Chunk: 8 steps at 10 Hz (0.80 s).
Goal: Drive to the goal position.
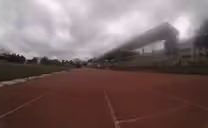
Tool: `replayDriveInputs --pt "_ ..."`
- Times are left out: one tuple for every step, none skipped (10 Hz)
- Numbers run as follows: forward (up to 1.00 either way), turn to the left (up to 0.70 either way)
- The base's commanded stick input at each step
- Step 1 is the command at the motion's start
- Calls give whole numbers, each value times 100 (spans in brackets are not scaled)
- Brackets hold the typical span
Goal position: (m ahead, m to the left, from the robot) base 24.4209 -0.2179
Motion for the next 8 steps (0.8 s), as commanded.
replayDriveInputs --pt "70 0" --pt "70 0" --pt "70 0" --pt "70 0" --pt "70 0" --pt "70 0" --pt "70 0" --pt "70 0"
